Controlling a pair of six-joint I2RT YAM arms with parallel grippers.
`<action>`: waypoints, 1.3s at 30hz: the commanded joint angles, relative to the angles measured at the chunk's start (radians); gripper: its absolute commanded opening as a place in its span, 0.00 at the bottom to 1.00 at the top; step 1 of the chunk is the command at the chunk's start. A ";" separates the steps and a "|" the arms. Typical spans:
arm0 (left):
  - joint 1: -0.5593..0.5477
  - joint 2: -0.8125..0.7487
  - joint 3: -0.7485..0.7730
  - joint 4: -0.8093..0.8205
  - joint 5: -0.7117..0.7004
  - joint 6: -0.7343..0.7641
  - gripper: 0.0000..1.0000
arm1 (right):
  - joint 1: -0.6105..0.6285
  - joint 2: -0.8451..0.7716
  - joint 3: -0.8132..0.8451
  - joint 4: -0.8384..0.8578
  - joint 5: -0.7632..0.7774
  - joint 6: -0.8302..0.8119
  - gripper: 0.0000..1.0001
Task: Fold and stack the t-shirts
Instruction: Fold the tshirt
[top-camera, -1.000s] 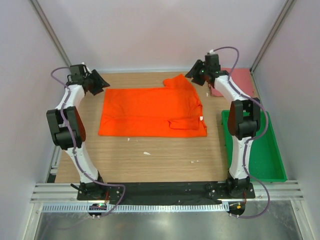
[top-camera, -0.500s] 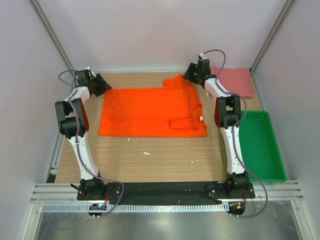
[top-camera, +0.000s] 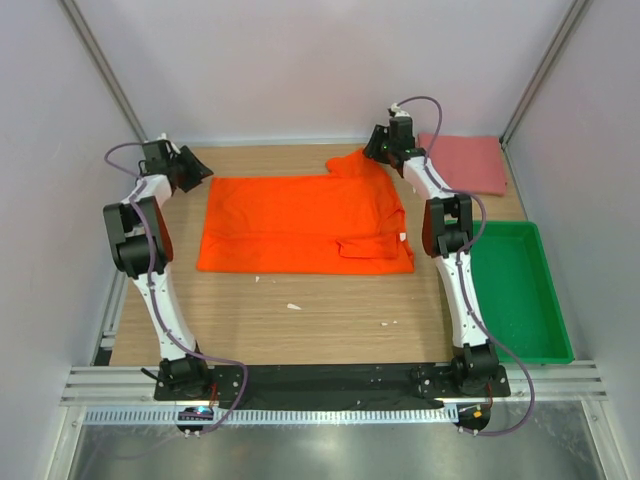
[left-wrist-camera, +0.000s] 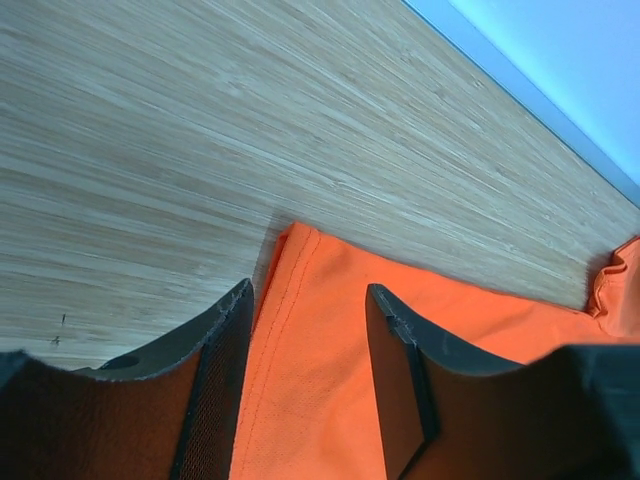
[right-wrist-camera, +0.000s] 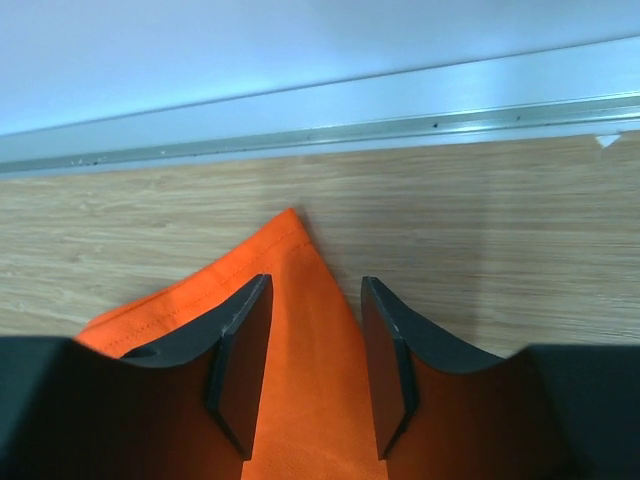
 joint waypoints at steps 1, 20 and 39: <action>0.008 0.001 0.021 0.019 0.022 -0.003 0.50 | 0.017 -0.005 0.022 -0.043 0.007 -0.043 0.45; -0.004 0.107 0.117 -0.079 -0.018 0.061 0.46 | 0.023 -0.033 -0.021 -0.066 -0.006 -0.007 0.05; -0.044 0.210 0.249 -0.172 0.008 0.110 0.33 | 0.013 -0.065 -0.058 -0.074 -0.033 0.019 0.01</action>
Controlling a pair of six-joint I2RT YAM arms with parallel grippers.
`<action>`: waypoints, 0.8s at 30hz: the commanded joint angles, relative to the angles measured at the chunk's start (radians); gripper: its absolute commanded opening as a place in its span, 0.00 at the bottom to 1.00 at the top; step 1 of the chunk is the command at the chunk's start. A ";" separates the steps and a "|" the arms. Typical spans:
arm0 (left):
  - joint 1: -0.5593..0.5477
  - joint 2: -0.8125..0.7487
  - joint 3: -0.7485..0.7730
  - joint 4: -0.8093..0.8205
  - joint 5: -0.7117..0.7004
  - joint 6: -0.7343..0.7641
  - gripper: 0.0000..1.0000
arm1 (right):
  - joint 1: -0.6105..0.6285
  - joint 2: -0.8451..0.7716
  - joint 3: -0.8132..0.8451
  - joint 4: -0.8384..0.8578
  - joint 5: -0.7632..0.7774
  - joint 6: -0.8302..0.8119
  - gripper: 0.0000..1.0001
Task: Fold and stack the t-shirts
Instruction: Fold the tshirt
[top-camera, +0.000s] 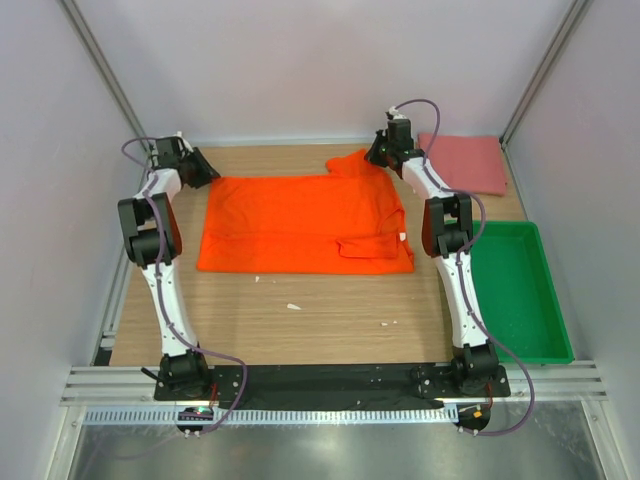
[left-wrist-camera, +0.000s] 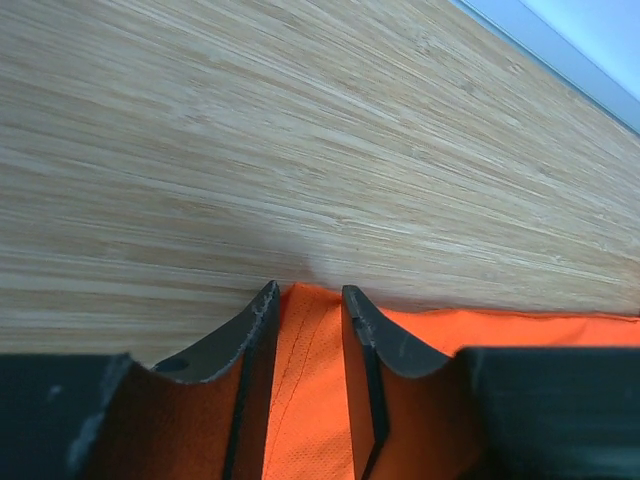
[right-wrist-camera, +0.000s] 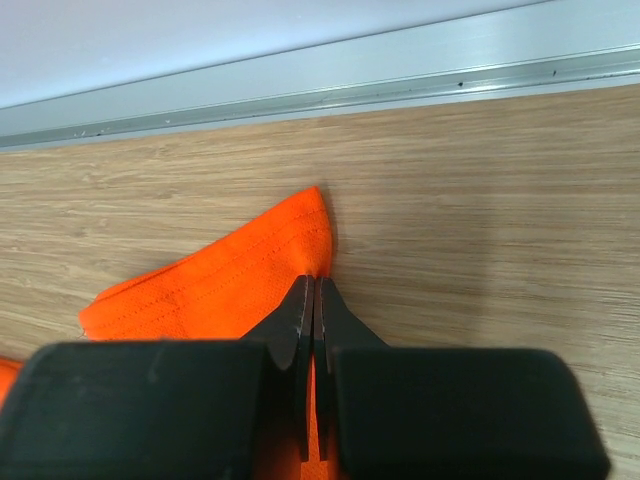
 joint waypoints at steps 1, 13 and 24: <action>-0.005 0.040 0.039 -0.065 0.002 0.030 0.32 | 0.000 -0.052 -0.023 -0.053 -0.012 0.009 0.01; -0.005 0.085 0.135 -0.124 -0.010 0.030 0.00 | -0.019 -0.089 -0.037 -0.047 -0.020 0.063 0.01; -0.007 -0.049 0.017 -0.006 -0.058 -0.005 0.00 | -0.053 -0.238 -0.113 -0.090 -0.032 0.080 0.01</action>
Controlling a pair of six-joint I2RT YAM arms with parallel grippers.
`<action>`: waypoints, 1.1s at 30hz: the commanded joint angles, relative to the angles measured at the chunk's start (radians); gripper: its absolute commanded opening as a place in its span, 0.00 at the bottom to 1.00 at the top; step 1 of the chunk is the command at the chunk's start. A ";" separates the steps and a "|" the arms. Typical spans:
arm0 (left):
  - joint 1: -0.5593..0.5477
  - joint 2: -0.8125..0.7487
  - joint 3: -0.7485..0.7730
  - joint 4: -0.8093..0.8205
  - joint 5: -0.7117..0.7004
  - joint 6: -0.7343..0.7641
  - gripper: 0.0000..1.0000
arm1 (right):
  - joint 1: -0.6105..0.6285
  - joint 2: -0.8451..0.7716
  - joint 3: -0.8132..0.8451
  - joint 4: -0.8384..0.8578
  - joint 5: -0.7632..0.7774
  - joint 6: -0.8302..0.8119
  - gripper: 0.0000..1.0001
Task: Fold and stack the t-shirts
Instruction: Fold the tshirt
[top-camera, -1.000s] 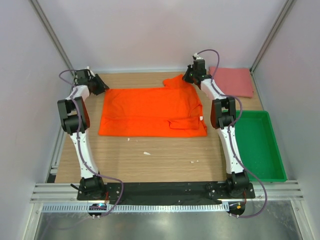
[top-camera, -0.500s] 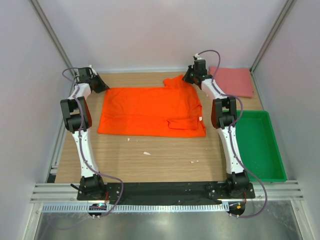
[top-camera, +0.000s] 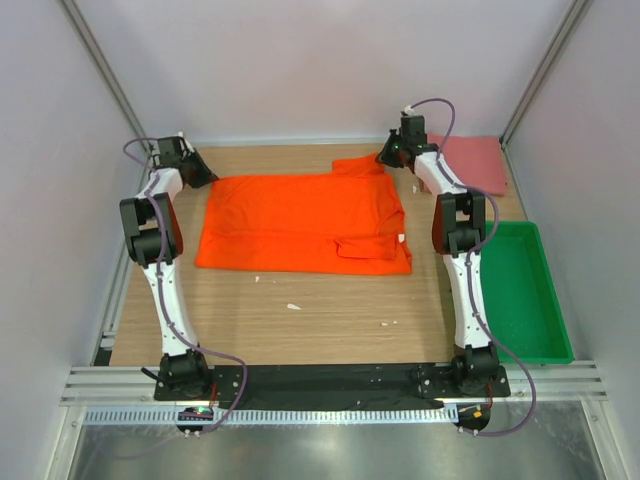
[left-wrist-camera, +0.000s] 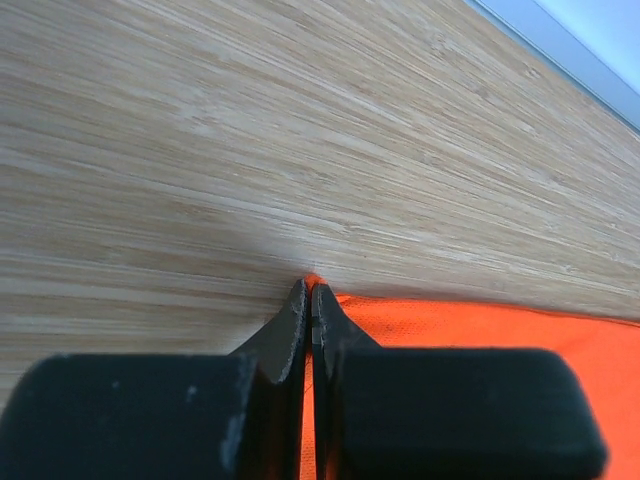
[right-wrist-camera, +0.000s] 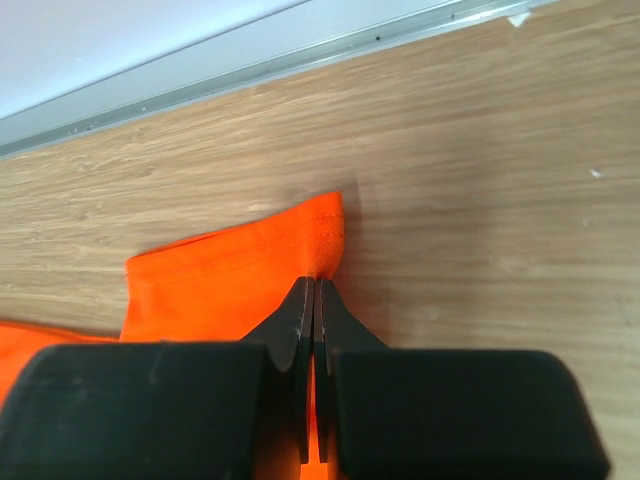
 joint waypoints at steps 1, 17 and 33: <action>-0.001 -0.082 -0.031 0.018 -0.037 0.007 0.00 | -0.009 -0.157 -0.047 0.016 -0.015 0.023 0.01; -0.002 -0.157 -0.095 0.023 -0.045 0.027 0.00 | -0.031 -0.177 -0.020 -0.024 -0.120 0.081 0.01; -0.002 -0.323 -0.253 0.067 -0.014 0.065 0.00 | -0.045 -0.342 -0.202 -0.038 -0.111 0.159 0.01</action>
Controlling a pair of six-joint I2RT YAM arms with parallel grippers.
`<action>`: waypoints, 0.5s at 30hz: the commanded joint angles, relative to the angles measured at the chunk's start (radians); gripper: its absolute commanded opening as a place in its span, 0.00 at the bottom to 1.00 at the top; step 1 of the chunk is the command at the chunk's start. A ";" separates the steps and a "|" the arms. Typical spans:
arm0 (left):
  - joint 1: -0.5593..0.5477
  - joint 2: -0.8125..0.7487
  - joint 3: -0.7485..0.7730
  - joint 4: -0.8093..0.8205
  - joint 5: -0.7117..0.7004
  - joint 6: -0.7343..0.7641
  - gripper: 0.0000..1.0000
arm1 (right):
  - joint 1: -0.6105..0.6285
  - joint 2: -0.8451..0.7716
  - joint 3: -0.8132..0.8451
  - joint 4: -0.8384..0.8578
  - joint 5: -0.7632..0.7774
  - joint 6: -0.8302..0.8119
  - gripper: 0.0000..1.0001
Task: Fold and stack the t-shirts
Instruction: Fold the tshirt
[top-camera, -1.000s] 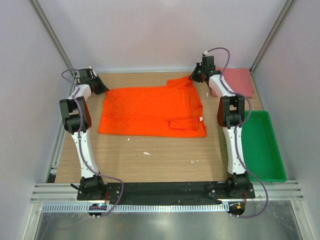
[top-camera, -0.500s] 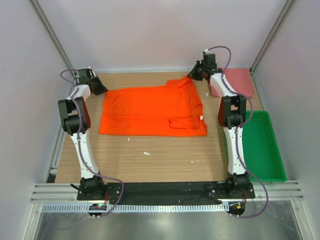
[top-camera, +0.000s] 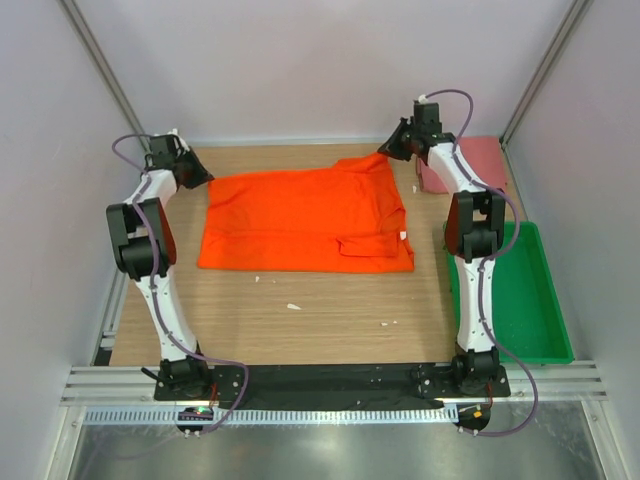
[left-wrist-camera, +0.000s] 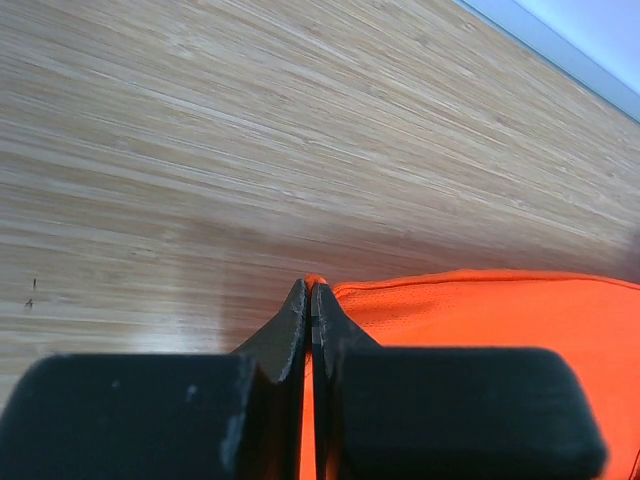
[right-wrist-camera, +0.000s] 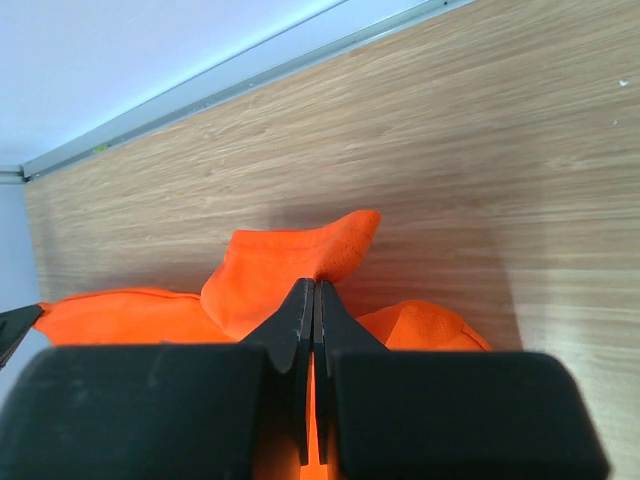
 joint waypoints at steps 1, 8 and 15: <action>-0.002 -0.083 -0.029 0.050 0.013 0.030 0.00 | -0.013 -0.118 -0.044 0.020 -0.016 0.023 0.01; 0.000 -0.129 -0.061 0.053 0.008 0.045 0.00 | -0.013 -0.197 -0.174 0.039 -0.047 0.012 0.01; 0.001 -0.154 -0.053 0.010 0.007 0.094 0.00 | -0.016 -0.263 -0.271 0.028 -0.056 -0.006 0.01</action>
